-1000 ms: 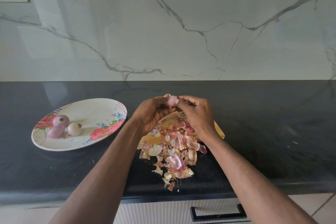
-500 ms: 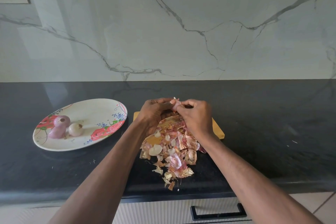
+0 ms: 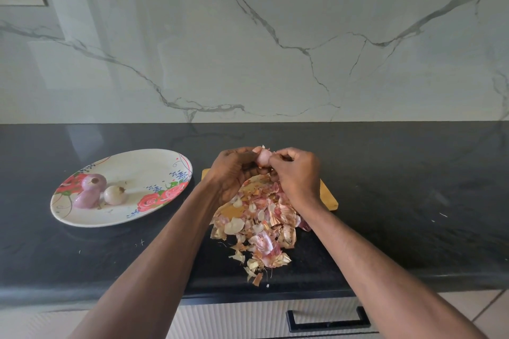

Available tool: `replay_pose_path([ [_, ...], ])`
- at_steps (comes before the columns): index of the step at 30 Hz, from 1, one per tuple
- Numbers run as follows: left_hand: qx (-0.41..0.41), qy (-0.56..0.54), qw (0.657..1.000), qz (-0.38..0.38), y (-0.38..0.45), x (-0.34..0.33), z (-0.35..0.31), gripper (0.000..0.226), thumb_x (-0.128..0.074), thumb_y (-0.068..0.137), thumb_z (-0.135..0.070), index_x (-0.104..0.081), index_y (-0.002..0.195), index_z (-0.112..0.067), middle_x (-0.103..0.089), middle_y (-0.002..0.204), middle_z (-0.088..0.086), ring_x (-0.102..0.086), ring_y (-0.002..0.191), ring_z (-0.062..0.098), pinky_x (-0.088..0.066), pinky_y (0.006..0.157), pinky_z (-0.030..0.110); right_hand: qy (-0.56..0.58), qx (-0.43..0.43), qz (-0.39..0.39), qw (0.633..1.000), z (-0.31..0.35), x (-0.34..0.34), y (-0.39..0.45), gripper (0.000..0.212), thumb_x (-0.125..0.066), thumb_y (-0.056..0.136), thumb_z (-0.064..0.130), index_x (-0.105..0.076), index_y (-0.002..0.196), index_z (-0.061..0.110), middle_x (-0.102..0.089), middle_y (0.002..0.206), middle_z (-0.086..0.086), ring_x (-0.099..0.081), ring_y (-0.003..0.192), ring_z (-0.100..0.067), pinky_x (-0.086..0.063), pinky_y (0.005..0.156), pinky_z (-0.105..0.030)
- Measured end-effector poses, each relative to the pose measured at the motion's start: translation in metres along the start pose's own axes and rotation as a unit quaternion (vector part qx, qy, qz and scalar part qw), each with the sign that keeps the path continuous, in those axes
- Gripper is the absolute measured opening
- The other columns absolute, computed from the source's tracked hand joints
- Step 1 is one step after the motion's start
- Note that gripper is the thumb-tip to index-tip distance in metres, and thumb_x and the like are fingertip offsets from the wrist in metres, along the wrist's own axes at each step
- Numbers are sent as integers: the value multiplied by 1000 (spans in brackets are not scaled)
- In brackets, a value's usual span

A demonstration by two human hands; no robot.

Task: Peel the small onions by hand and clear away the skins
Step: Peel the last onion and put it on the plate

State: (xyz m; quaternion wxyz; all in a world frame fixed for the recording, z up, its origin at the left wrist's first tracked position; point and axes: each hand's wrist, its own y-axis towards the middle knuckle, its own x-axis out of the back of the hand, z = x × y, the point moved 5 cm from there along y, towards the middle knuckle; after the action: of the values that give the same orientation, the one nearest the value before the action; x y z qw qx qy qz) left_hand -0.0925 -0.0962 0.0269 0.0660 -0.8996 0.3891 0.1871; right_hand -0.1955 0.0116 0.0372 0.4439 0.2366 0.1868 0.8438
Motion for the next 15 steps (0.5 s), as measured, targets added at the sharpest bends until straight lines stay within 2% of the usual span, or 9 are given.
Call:
replay_pose_path([
  [2, 11, -13, 1000, 2, 0, 0, 0, 22, -51, 98, 5, -63, 115, 12, -70, 103, 26, -70, 83, 29, -62, 72, 30, 48, -55, -2, 997, -2, 3, 1, 16, -76, 87, 15, -75, 73, 7, -71, 64, -7, -69, 54, -23, -54, 52, -42],
  [5, 19, -5, 1000, 2, -3, -2, -1, 19, -50, 100, 2, -65, 110, 7, -71, 99, 24, -69, 82, 28, -62, 72, 29, 58, -68, -2, 996, 0, 6, 1, 15, -76, 87, 14, -75, 73, 8, -72, 64, -7, -69, 55, -24, -55, 52, -43],
  [7, 19, 4, 1000, -2, -4, -3, -1, 20, -60, 98, -9, -67, 107, 8, -72, 97, 22, -70, 81, 27, -62, 73, 30, 46, -49, 2, 998, -1, 4, 1, 19, -77, 86, 18, -74, 70, 9, -69, 61, -7, -62, 49, -21, -47, 45, -38],
  [9, 8, 44, 999, 8, -5, -6, -3, 32, -73, 88, -19, -69, 103, 9, -72, 91, 17, -70, 78, 23, -61, 71, 29, 25, -17, 13, 999, 1, 0, -2, 23, -77, 87, 21, -74, 68, 9, -66, 58, -7, -47, 44, -11, -36, 41, -33],
  [11, 0, 64, 998, 12, -6, -8, -3, 30, -76, 84, -17, -70, 99, 8, -70, 85, 15, -69, 72, 21, -60, 68, 27, 32, -14, 27, 999, 3, -1, -2, 20, -75, 88, 18, -76, 70, 10, -69, 59, -2, -54, 46, -14, -41, 40, -34],
  [13, 1, 39, 999, 5, -5, -6, -3, 21, -71, 88, -9, -68, 99, 8, -70, 85, 15, -70, 72, 21, -61, 69, 27, 66, -33, 42, 996, 6, 0, -3, 13, -75, 86, 12, -80, 75, 10, -73, 64, 4, -62, 49, -9, -45, 41, -26],
  [15, 12, 4, 1000, 4, -6, -5, -3, 17, -67, 91, -5, -65, 103, 8, -70, 88, 18, -71, 75, 23, -62, 71, 28, 82, -48, 45, 994, 7, 0, -3, 13, -75, 84, 9, -80, 72, 12, -73, 64, 5, -62, 50, -3, -46, 46, -19],
])
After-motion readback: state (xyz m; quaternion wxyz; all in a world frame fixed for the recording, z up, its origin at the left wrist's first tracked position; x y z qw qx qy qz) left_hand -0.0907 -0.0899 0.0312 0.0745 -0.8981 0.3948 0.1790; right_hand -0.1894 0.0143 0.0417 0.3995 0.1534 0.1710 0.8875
